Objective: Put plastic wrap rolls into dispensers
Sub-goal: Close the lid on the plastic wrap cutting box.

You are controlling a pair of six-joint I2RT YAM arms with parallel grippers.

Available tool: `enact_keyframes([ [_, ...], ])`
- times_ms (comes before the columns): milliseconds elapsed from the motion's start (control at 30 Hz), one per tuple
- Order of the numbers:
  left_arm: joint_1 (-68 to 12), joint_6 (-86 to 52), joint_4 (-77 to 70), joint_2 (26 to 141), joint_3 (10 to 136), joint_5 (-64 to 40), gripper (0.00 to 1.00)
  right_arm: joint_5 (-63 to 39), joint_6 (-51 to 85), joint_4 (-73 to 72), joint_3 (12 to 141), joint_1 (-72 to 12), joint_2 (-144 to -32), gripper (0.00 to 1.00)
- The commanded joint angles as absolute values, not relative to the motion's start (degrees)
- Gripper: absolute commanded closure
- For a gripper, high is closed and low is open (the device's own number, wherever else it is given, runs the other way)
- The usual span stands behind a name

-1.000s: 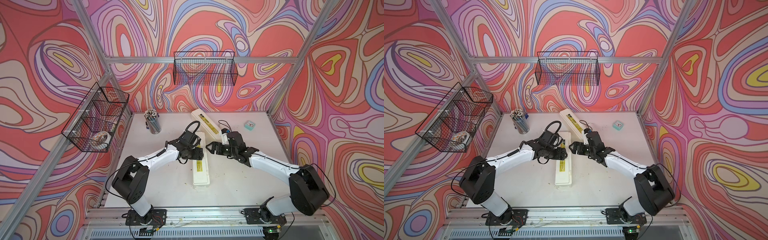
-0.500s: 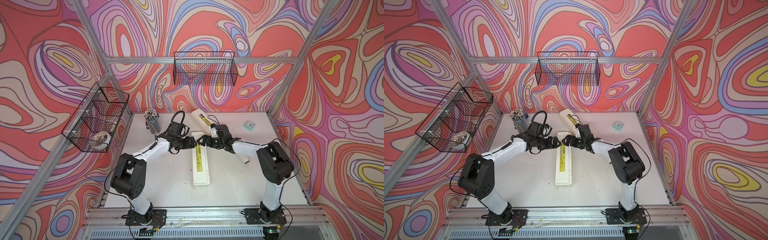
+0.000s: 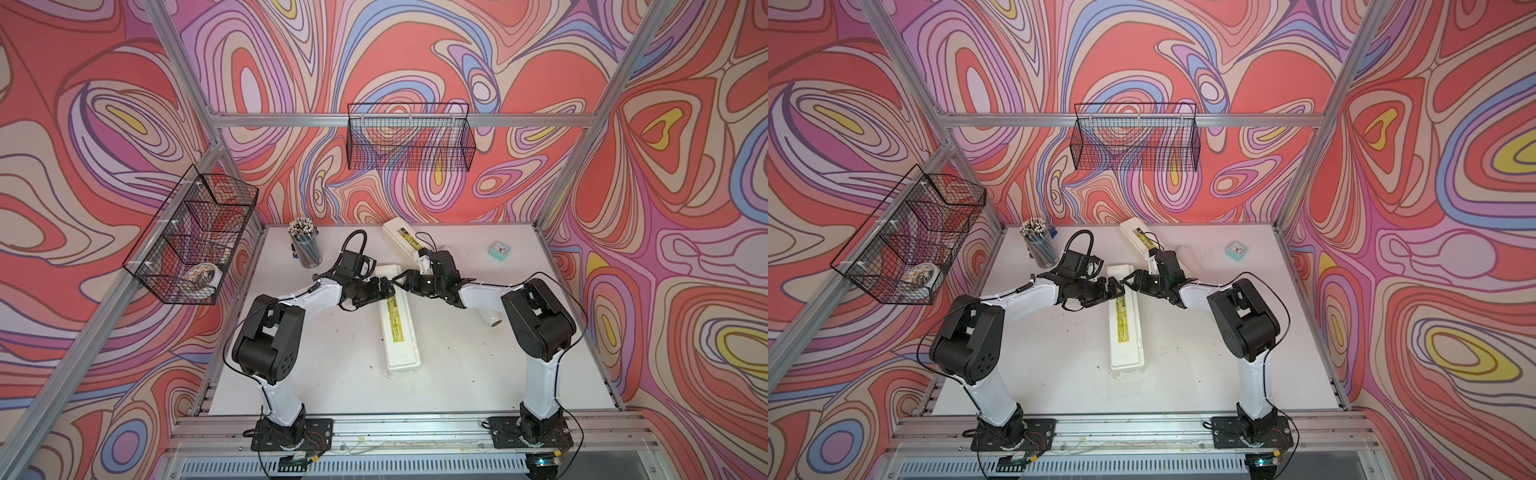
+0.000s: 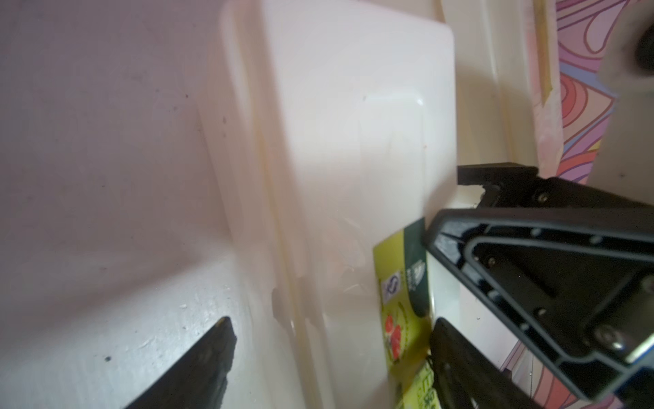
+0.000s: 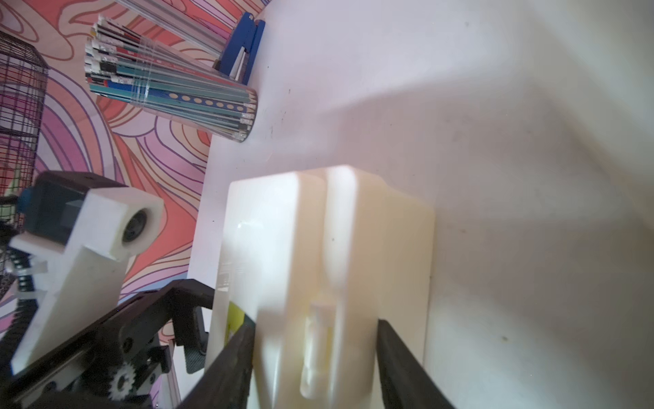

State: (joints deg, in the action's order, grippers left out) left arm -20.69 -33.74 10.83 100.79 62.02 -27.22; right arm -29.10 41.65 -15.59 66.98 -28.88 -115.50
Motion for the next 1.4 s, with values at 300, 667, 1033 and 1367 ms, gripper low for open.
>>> enact_keyframes([
  [300, -16.0, -34.2, 14.5, 100.2, 59.2, -25.2, 0.14, -27.6, 41.4, -4.0, 67.3, -36.7, -119.2, 0.27],
  [667, -16.6, -35.4, 13.6, 101.4, 60.8, -26.3, 0.23, -22.9, 25.4, 11.7, 64.7, -37.0, -101.9, 0.07],
  [1033, -17.6, -33.7, 14.8, 98.4, 59.4, -24.2, 0.18, -22.6, 30.1, 8.9, 57.2, -45.3, -102.6, 0.02],
  [1367, -18.5, -33.8, 17.6, 100.2, 59.8, -23.5, 0.16, -12.6, 34.6, 12.4, 61.6, -50.7, -110.6, 0.07],
])
